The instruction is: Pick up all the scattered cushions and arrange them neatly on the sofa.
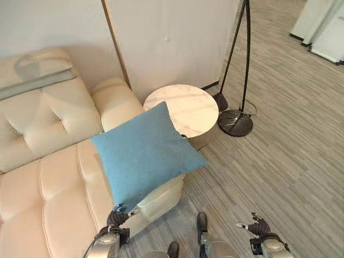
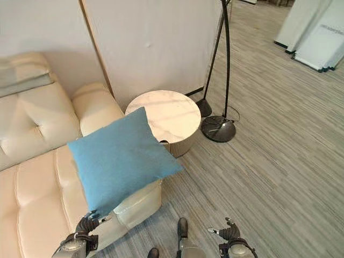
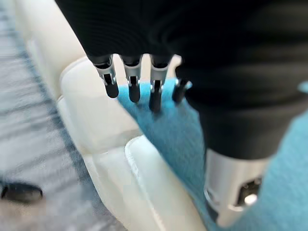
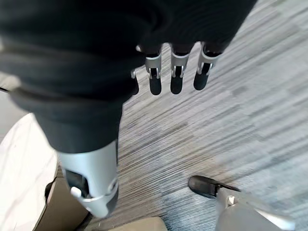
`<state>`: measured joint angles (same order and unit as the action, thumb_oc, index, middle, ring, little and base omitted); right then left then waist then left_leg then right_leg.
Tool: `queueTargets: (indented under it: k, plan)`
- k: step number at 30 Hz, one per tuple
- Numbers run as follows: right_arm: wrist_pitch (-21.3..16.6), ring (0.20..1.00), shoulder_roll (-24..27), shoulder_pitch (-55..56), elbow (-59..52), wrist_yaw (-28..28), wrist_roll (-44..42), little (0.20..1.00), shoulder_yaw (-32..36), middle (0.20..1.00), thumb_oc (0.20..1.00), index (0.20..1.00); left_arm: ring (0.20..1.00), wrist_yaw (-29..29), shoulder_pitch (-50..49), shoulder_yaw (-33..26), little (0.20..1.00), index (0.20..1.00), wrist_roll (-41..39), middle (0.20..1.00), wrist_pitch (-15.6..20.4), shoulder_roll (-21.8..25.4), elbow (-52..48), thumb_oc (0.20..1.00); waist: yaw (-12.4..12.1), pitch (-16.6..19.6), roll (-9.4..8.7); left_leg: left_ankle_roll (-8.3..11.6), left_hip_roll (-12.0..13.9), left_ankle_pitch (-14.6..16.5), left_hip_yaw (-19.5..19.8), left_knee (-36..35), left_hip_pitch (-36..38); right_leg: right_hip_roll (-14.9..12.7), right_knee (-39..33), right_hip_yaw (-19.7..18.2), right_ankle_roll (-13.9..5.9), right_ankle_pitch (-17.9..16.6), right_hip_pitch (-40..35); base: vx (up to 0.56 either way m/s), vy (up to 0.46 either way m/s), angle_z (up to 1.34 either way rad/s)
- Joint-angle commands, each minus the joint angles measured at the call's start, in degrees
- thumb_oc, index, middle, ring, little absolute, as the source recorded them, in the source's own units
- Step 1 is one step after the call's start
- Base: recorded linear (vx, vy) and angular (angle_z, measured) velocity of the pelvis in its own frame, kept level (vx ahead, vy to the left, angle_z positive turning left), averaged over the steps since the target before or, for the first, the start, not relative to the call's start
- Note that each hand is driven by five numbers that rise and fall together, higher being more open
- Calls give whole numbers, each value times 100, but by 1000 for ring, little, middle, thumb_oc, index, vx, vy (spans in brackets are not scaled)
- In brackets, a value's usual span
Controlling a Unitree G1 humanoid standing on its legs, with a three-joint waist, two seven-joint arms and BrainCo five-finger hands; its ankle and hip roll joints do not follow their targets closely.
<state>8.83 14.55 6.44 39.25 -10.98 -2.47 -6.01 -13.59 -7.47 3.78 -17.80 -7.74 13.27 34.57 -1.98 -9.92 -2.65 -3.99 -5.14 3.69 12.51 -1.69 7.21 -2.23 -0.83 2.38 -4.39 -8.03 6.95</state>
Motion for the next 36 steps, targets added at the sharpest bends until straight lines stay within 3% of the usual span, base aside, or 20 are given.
queueTargets:
  k: [1, 3, 6, 7, 9, 11, 13, 16, 20, 23, 26, 28, 30, 31, 32, 33, 34, 36]
  plan:
    - [-249, 1000, 324, -229, -283, -72, -174, 1000, 82, 1000, 1000, 1000, 1000, -67, 215, -98, 1000, 1000, -442, 1000, 240, 168, -166, 1000, -26, 85, 36, 378, 284, 249, -507, 500, -137, 114, -135, -2, -121, 488, -331, 275, -265, 95]
    - [-308, 1000, 386, -298, -382, -135, -313, 1000, 100, 1000, 1000, 1000, 1000, -247, 307, -204, 1000, 1000, -812, 1000, 312, 35, -78, 1000, -51, -32, 3, 466, 306, 160, -711, 1620, -648, 79, -87, 377, 41, 713, -603, 221, -248, 88]
    - [-333, 1000, 429, -333, -424, -167, -337, 1000, 107, 1000, 1000, 1000, 1000, -274, 397, -193, 1000, 1000, -838, 1000, 356, 9, 23, 1000, -22, -117, -12, 467, 321, 132, -1003, 2209, -1047, 53, -130, 643, 113, 819, -760, 97, -129, 71]
    - [-310, 1000, 464, -335, -412, -186, -336, 1000, 114, 1000, 1000, 1000, 1000, -283, 440, -193, 1000, 1000, -799, 1000, 335, 33, -5, 1000, -39, -158, -52, 404, 437, 165, -1364, 2124, -1229, 21, -158, 880, 160, 962, -891, 147, -128, 72]
    - [-291, 1000, 468, -317, -403, -189, -346, 1000, 105, 1000, 1000, 1000, 1000, -283, 464, -182, 1000, 1000, -788, 1000, 319, 44, 53, 1000, -28, -149, -89, 381, 470, 238, -1486, 1815, -1260, -25, -183, 1043, 164, 1042, -955, 166, -97, 90]
    - [-256, 1000, 446, -266, -408, -216, -322, 1000, 83, 1000, 1000, 1000, 1000, -267, 447, -92, 1000, 1000, -644, 1000, 271, 85, 14, 1000, -12, -100, -76, 513, 618, -352, -1586, 668, -1283, 3, -250, 1332, 183, 1168, -1086, 218, -21, 100]
    - [-246, 1000, 438, -238, -412, -227, -293, 1000, 51, 1000, 1000, 1000, 1000, -261, 461, -56, 1000, 1000, -570, 1000, 246, 112, -4, 1000, 3, -102, -61, 639, 718, -799, -1610, 118, -1344, 38, -251, 1482, 228, 1265, -1166, 200, 24, 55]
    - [-263, 1000, 432, -243, -411, -274, -299, 1000, 9, 1000, 1000, 1000, 1000, -275, 548, -36, 1000, 1000, -518, 1000, 221, 146, -6, 1000, 32, -141, -69, 809, 889, -989, -2080, -299, -1477, 29, -253, 1642, 243, 1424, -1307, 211, 97, 47]
    - [-203, 1000, 376, -195, -436, -218, -197, 1000, -18, 1000, 1000, 1000, 1000, -271, 466, -25, 1000, 1000, -529, 1000, 235, 141, 52, 1000, 30, 52, -54, 796, 861, -1079, -2084, -331, -1362, -49, -180, 1823, 190, 1573, -1556, 276, 189, 37]
    - [-187, 1000, 286, -172, -450, -193, -139, 1000, -6, 1000, 1000, 1000, 1000, -271, 427, -9, 1000, 1000, -495, 1000, 209, 134, 142, 1000, 12, 146, -107, 673, 707, -895, -2089, -330, -1200, -269, 74, 1820, 85, 1669, -1633, 339, 347, 13]
    - [-176, 1000, 191, -191, -396, -207, -131, 1000, 1, 1000, 1000, 1000, 1000, -331, 467, -5, 1000, 1000, -487, 1000, 204, 224, 115, 1000, 31, 72, -150, 440, 551, -630, -2071, -279, -1030, -641, 1283, 1717, -41, 1617, -1173, 171, 308, 23]
    - [-158, 1000, 141, -230, -298, -281, -190, 1000, 72, 1000, 1000, 1000, 1000, -387, 505, -44, 1000, 1000, -480, 1000, 207, 304, 147, 1000, 96, -38, -135, 318, 491, -540, -2105, -331, -910, -791, 1905, 1532, -146, 1348, -790, 86, 285, 31]
    - [-148, 1000, 109, -224, -175, -316, -235, 1000, 119, 1000, 1000, 1000, 1000, -405, 517, -60, 1000, 1000, -468, 1000, 198, 326, 193, 1000, 116, -51, -134, 301, 470, -492, -2113, -331, -894, -777, 2006, 1385, -158, 1348, -673, 66, 156, 21]
    - [-147, 1000, 90, -231, 48, -388, -326, 1000, 192, 1000, 1000, 1000, 1000, -430, 527, -101, 1000, 1000, -468, 1000, 227, 370, 179, 1000, 163, -129, -115, 302, 479, -474, -2079, -331, -881, -559, 1946, 1101, -109, 1421, -415, 26, 71, 25]
    - [-150, 1000, 90, -235, 53, -388, -328, 1000, 192, 1000, 1000, 1000, 1000, -430, 529, -101, 1000, 1000, -468, 1000, 227, 370, 180, 1000, 157, -128, -114, 304, 482, -473, -2085, -331, -882, -555, 1946, 1096, -107, 1420, -410, 0, 105, 17]
    - [-139, 1000, 100, -253, 320, -493, -449, 1000, 349, 1000, 1000, 1000, 1000, -442, 570, -201, 1000, 1000, -499, 1000, 259, 422, 240, 1000, 175, -186, -72, 305, 525, -546, -2115, -331, -964, -378, 1523, 1031, -52, 1389, -237, -26, 33, 10]
    - [-140, 1000, 100, -254, 321, -493, -450, 1000, 349, 1000, 1000, 1000, 1000, -442, 571, -201, 1000, 1000, -499, 1000, 259, 422, 240, 1000, 173, -187, -69, 306, 528, -545, -2116, -331, -963, -374, 1515, 1031, -51, 1384, -241, 4, 29, -7]
    - [-134, 1000, 209, -298, 770, -591, -618, 1000, 600, 1000, 1000, 1000, 1000, -415, 664, -371, 1000, 1000, -552, 1000, 300, 548, 295, 1000, 190, -265, -111, 336, 500, -564, -2091, -331, -954, -171, 560, 732, -103, 1056, -169, 57, -11, -13]
